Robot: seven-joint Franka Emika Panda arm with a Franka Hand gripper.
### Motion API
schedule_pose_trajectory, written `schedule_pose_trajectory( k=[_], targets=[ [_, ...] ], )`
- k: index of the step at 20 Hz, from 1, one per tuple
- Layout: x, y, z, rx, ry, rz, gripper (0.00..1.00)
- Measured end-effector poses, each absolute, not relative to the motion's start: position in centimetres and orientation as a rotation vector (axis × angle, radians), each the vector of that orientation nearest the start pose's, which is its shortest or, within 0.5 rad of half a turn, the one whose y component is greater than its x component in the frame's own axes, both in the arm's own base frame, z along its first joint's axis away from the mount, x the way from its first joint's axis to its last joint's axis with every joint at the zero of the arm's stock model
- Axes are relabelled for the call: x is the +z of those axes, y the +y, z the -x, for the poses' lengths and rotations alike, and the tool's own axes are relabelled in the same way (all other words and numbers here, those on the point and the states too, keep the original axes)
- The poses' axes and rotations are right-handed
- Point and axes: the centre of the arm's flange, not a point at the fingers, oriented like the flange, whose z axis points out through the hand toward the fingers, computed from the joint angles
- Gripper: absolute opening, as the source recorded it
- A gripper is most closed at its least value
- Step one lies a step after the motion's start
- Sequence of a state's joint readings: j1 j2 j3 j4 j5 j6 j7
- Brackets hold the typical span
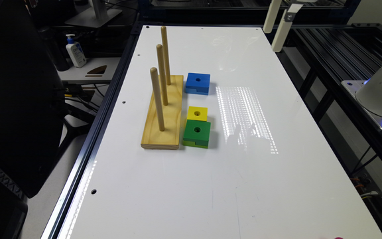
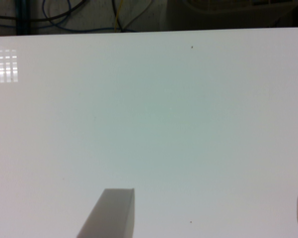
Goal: Pick up blue block.
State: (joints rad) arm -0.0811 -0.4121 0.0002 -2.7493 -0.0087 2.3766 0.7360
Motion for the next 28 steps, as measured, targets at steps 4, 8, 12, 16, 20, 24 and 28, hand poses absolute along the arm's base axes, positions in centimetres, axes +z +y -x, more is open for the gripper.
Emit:
schedule_pose_trajectory(
  k=[4, 8, 12, 16, 20, 24, 28],
  targets=[
    [34.4, -3.6, -38.9, -0.060, 1.235, 2.881, 1.00],
    [34.4, -4.2, -40.1, -0.055, 1.233, 2.884, 1.00],
    [34.4, -4.8, -41.3, -0.053, 1.233, 2.885, 1.00],
    [34.3, -5.1, -42.2, -0.049, 1.235, 2.885, 1.00],
    [34.2, -5.3, -42.6, -0.048, 1.236, 2.885, 1.00],
    [34.5, -6.2, -43.3, -0.060, 1.234, 2.884, 1.00],
    [34.6, -7.6, -44.7, -0.066, 1.232, 2.885, 1.00]
  ],
)
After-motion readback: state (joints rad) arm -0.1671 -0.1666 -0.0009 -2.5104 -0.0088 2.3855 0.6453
